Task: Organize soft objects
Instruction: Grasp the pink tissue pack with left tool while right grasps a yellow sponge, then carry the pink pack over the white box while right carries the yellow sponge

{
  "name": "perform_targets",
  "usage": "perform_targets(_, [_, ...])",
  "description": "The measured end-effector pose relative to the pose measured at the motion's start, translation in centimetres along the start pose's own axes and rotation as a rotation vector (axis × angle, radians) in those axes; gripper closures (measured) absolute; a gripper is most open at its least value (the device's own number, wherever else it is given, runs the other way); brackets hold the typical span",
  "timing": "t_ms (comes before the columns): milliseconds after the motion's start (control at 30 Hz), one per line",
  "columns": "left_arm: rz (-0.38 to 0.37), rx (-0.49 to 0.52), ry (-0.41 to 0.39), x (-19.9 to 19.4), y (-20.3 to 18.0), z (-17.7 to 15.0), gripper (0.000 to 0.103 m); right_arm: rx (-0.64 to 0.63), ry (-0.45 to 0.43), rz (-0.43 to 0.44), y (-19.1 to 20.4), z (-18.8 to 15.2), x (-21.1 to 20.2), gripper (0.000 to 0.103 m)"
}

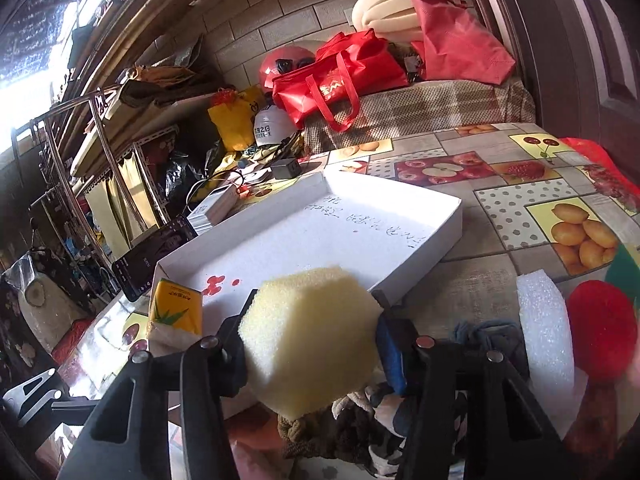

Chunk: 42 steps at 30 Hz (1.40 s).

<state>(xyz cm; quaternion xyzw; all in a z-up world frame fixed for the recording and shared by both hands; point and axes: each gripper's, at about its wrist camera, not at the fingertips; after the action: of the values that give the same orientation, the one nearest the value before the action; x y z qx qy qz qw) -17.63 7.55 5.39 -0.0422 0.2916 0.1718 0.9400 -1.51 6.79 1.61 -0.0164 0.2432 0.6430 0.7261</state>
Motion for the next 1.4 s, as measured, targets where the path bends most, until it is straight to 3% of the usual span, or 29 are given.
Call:
perform_targets(33, [-0.013,-0.001,0.037,0.6,-0.2,-0.1,0.035,-0.017,-0.025,-0.005,0.1,-0.1,-0.9,0.051])
perform_targets(67, [-0.031,-0.007,0.075,1.2,-0.4,-0.5,0.036,-0.025,-0.049,-0.01,0.1,-0.1,-1.8,0.051])
perform_targets(267, [-0.002,-0.001,0.201,3.7,-1.3,-1.0,0.036,0.011,-0.164,-0.062,-2.3,-0.4,-6.6,0.051])
perform_targets(433, [0.026,0.046,0.293,6.0,-2.0,-1.3,0.037,0.085,-0.185,-0.07,-4.5,-1.0,-8.3,0.051])
perform_targets(467, [0.027,0.054,0.309,6.3,-2.1,-1.4,0.045,0.099,-0.192,-0.072,-4.8,-1.1,-8.5,0.051])
perform_targets(567, [0.021,0.055,0.311,6.4,-2.0,-1.5,0.053,0.125,-0.196,-0.066,-5.2,-1.2,-8.8,0.051])
perform_targets(667, [0.014,0.059,0.306,6.2,-2.0,-1.5,0.053,0.122,-0.197,-0.061,-5.0,-1.3,-8.7,0.051])
perform_targets(800, [0.013,0.103,0.238,4.9,-2.8,-1.0,0.053,0.115,-0.208,-0.059,-4.9,-1.4,-9.0,0.051])
perform_targets(967, [0.059,0.123,0.048,1.9,-1.9,0.5,0.053,0.132,-0.196,-0.061,-5.2,-1.4,-8.9,0.051])
perform_targets(1133, [0.216,0.114,-0.173,0.0,1.1,1.1,0.053,0.136,-0.19,-0.063,-5.5,-1.4,-8.8,0.051])
perform_targets(1200, [0.291,0.114,-0.211,0.2,2.0,0.5,0.053,0.138,-0.187,-0.064,-5.5,-1.4,-8.8,0.051])
perform_targets(1267, [0.317,0.08,-0.198,0.7,3.0,0.3,0.053,0.139,-0.187,-0.065,-5.6,-1.5,-8.8,0.051])
perform_targets(1400, [0.393,-0.018,-0.26,-0.6,5.1,0.4,0.053,0.139,-0.175,-0.067,-5.7,-1.4,-8.5,0.05])
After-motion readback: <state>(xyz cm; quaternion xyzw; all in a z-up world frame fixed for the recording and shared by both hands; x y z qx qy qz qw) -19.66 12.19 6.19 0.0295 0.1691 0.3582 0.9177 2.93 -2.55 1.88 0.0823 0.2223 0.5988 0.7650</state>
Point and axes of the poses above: each gripper's, at about its wrist camera, not at the fingertips, and x roughly the way its jaws point, y to its left, z to its top, and after that the axes turned 7 degrees about z, right-handed
